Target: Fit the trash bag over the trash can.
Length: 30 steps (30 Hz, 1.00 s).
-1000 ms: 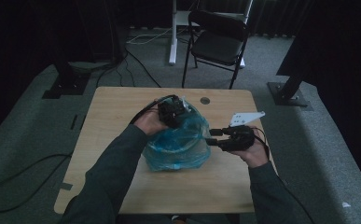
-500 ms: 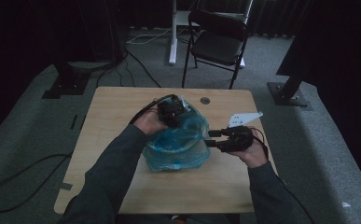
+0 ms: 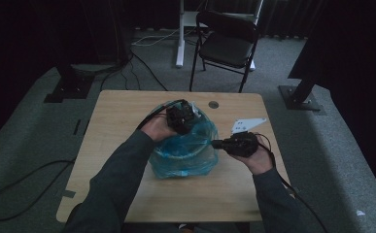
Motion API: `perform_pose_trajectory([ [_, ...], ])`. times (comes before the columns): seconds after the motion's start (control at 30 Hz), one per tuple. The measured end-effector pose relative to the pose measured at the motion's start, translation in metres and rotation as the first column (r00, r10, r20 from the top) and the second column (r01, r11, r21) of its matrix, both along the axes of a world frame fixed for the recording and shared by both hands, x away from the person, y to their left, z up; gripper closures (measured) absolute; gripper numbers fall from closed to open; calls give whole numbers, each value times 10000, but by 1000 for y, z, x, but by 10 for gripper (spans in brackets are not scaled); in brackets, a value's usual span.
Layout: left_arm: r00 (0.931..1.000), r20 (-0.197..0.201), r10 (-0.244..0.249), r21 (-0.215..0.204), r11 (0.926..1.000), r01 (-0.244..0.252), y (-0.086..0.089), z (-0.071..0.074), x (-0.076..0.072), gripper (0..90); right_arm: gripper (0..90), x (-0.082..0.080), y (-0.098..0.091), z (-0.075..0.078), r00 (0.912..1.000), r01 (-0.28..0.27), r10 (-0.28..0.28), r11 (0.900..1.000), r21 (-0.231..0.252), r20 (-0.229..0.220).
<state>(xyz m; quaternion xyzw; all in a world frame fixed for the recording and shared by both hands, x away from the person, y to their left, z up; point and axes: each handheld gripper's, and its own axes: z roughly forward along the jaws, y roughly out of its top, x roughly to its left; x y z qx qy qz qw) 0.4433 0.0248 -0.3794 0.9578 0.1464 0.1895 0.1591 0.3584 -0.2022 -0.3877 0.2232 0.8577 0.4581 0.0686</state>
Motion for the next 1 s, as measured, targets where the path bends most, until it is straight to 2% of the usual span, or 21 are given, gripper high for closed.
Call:
perform_pose_trajectory([
  [0.07, 10000, -26, -34, 66, 10000, 34, -1, -1, 0, 624, 900, -1, 0, 0, 10000, -70, 70, 9998, -177, -16],
  [0.2, 10000, -21, -69, 108, 9999, 69, -1, -1, 0, 622, 900, -2, -1, -1, 9998, -165, 163, 9997, -203, -101],
  [0.27, 10000, 15, -97, -150, 9998, 97, 1, 2, -1, 620, 900, -2, -2, 0, 9998, -185, 184, 9997, -165, -78],
  [0.37, 9999, 128, -101, -783, 9969, 111, 7, 10, -3, 613, 897, -2, -3, 1, 9999, -164, 163, 9999, -57, -56],
  [0.47, 9996, 257, -129, -1378, 9903, 163, 13, 19, -7, 601, 896, -3, -4, 1, 9999, -161, 161, 9999, 23, -47],
  [0.53, 9994, 345, -56, -1884, 9820, 120, 18, 26, -10, 601, 896, -3, -5, 2, 9999, -150, 150, 9999, 69, -39],
  [0.57, 9994, 345, -56, -1884, 9820, 120, 18, 26, -10, 601, 896, -3, -5, 2, 9999, -150, 150, 9999, 69, -39],
  [0.63, 9987, 504, 94, -2422, 9702, 31, 26, 34, -14, 600, 893, -3, -5, 2, 9999, -153, 153, 9998, 104, -28],
  [0.67, 9987, 504, 94, -2422, 9702, 31, 26, 34, -14, 600, 893, -3, -5, 2, 9999, -153, 153, 9998, 104, -28],
  [0.7, 9983, 566, 134, -2848, 9586, 33, 32, 38, -16, 600, 890, -3, -5, 3, 9999, -151, 151, 9998, 107, -27],
  [0.73, 9983, 566, 134, -2848, 9586, 33, 32, 38, -16, 600, 890, -3, -5, 3, 9999, -151, 151, 9998, 107, -27],
  [0.77, 9981, 573, 240, -3403, 9403, -31, 41, 42, -18, 600, 889, -3, -5, 3, 9999, -153, 153, 9998, 122, -13],
  [0.8, 9981, 573, 240, -3403, 9403, -31, 41, 42, -18, 600, 889, -3, -5, 3, 9999, -153, 153, 9998, 122, -13],
  [0.83, 9963, 712, 482, -3771, 9260, -179, 48, 45, -19, 600, 884, -3, -6, 3, 9999, -147, 147, 9998, 136, -15],
  [0.87, 9963, 712, 482, -3771, 9260, -179, 48, 45, -19, 600, 884, -3, -6, 3, 9999, -147, 147, 9998, 136, -15],
  [0.93, 9936, 880, 702, -4099, 9117, -281, 57, 49, -22, 597, 876, -3, -6, 3, 9999, -161, 162, 9998, 143, -20],
  [0.97, 9908, 995, 918, -4520, 8912, -372, 65, 52, -24, 595, 864, -3, -6, 3, 9999, -161, 162, 9998, 138, -27],
  [1.0, 9908, 995, 918, -4520, 8912, -372, 65, 52, -24, 595, 864, -3, -6, 3, 9999, -161, 162, 9998, 138, -27],
])
